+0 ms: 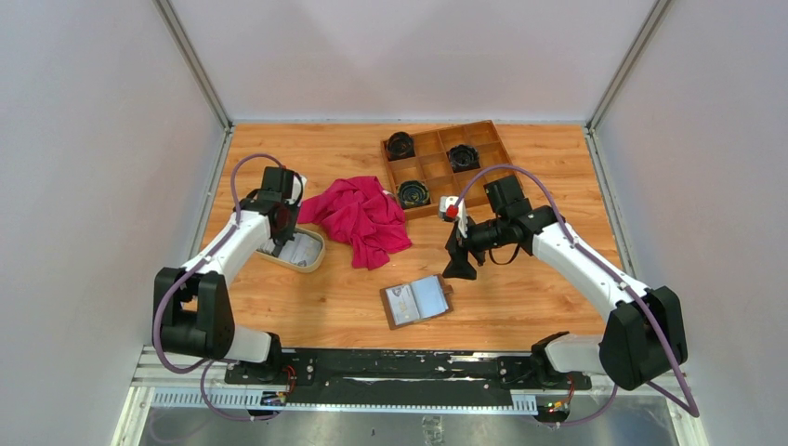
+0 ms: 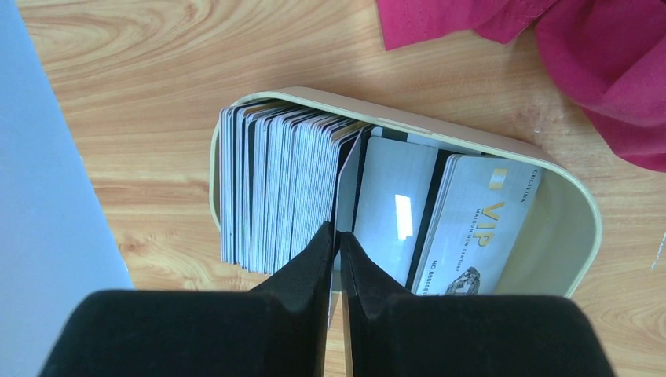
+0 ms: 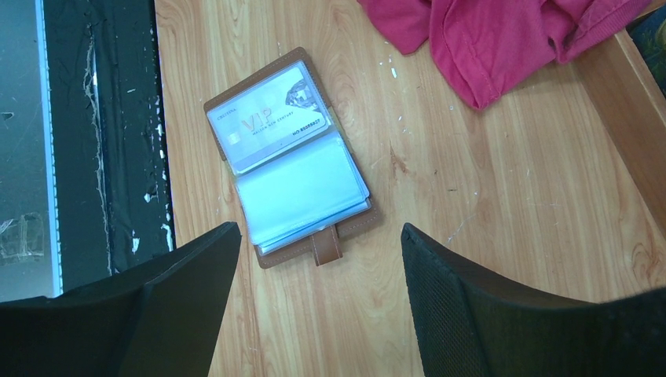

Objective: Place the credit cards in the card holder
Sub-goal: Pick up the credit card from the storage box.

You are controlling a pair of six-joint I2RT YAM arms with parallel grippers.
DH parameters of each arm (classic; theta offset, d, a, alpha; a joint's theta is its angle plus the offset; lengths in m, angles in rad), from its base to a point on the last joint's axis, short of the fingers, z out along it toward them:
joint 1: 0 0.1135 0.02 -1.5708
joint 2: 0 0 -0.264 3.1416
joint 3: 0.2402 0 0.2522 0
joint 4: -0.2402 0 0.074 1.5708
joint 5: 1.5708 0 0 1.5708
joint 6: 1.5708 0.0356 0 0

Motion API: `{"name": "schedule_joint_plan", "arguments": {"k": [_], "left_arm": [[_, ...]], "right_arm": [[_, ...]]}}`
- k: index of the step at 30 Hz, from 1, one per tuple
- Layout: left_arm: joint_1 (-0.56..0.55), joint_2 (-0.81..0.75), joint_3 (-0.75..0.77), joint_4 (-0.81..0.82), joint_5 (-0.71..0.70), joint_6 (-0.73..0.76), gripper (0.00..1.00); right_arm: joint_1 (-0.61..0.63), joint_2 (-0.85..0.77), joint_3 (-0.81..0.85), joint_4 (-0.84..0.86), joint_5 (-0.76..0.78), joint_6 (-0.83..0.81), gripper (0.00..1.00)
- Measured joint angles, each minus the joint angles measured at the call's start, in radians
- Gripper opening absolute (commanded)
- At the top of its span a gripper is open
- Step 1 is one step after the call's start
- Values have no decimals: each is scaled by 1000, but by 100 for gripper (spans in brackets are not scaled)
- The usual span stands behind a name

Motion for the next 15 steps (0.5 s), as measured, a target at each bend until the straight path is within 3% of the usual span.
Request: {"name": "schedule_joint_plan", "arguments": {"k": [7,15], "left_arm": [[0,-23,3,-6,24,-5,0],[0,-23,52,-52,131,0,0]], "right_arm": [[0,3,0,-5,0,-5,79],[4,7,0,-6,1,-10,79]]}}
